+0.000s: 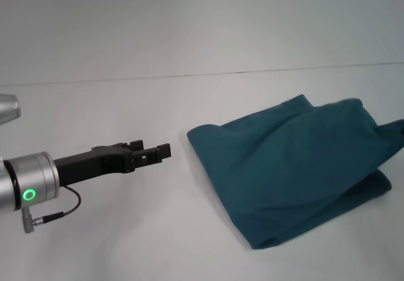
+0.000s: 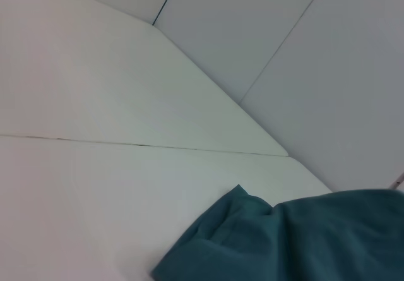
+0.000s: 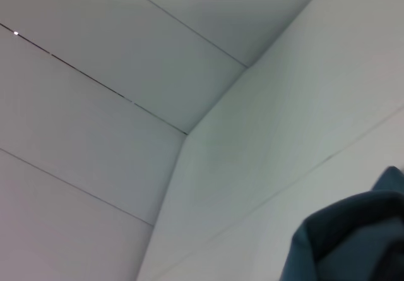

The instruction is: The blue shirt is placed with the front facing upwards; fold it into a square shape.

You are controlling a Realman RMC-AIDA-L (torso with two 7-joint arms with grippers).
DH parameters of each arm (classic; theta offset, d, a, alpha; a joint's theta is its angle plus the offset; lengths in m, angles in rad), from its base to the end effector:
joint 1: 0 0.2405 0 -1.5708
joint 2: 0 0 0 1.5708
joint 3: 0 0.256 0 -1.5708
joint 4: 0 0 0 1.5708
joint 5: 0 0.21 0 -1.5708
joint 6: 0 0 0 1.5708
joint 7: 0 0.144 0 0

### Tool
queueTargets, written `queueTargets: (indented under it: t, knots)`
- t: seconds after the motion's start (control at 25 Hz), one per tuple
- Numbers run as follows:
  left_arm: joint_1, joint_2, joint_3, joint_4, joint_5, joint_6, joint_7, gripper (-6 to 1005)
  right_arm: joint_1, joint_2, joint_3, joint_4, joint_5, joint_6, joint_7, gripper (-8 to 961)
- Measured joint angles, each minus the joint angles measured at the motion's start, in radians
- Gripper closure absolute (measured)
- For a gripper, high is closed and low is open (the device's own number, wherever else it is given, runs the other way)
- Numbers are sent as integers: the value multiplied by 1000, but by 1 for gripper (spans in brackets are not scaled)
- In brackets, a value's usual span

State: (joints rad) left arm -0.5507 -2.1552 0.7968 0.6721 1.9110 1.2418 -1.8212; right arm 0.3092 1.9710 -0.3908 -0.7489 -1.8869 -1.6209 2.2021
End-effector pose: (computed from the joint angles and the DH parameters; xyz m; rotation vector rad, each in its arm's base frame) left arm -0.2489 0.3624 -0.0314 -2.4196 -1.2120 -0.7476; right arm 0.3477 0.2859 0.1128 -1.8977 1.6881 1.1064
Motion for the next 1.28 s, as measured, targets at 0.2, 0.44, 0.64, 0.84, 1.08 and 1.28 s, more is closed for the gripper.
queueTargets:
  t: [0.2, 0.44, 0.64, 0.84, 1.08, 1.28]
  knots:
    - [0, 0, -1, -1, 2, -1, 1, 112, 4, 0, 0, 4, -61, 47, 0, 922]
    - [0, 1, -1, -2, 3, -1, 0, 112, 24, 0, -2, 66, -168, 198, 20, 923]
    - [-1, 2, -1, -2, 3, -7, -1, 112, 19, -4, 24, 93, -127, 282, -31, 914]
    - [-3, 3, -1, -2, 3, -11, 1, 111, 31, -8, 53, 97, -56, 303, -78, 782]
    - [-21, 3, -4, -2, 2, -23, -5, 112, 76, -21, 43, 105, -60, 314, -77, 504]
    - [-62, 6, 12, -31, 5, -86, -40, 112, 99, -25, 30, 113, -61, 255, -90, 334]
